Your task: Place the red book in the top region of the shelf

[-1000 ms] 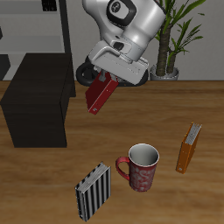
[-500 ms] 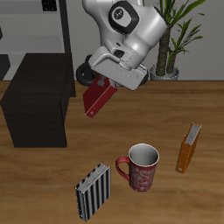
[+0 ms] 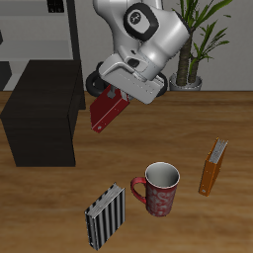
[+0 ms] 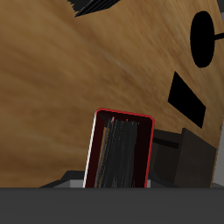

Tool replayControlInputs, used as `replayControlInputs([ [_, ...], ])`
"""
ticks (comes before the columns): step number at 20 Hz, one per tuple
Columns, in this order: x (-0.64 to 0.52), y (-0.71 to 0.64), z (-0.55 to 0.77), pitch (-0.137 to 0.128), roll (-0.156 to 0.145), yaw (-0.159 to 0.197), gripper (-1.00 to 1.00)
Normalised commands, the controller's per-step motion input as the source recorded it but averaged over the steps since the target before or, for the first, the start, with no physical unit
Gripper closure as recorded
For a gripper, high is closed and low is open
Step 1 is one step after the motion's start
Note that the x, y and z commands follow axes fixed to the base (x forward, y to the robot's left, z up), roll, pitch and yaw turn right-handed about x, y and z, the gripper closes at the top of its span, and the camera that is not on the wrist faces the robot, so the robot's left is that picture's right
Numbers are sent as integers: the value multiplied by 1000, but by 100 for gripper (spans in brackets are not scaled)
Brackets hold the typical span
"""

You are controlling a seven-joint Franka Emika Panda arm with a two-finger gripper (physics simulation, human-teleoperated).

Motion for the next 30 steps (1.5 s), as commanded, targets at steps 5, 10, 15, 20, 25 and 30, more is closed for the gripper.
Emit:
replayControlInputs([
  [5, -6, -71, -49, 16, -22, -10, 100],
  [10, -31, -53, -87, 5, -24, -3, 100],
  [15, 26, -79, 16, -7, -38, 1, 100],
  [20, -22, -185, -27, -5, -57, -20, 100],
  [25, -107, -57, -31, 6, -23, 1, 100],
  [30, 9, -178, -114, 11, -31, 8, 100],
])
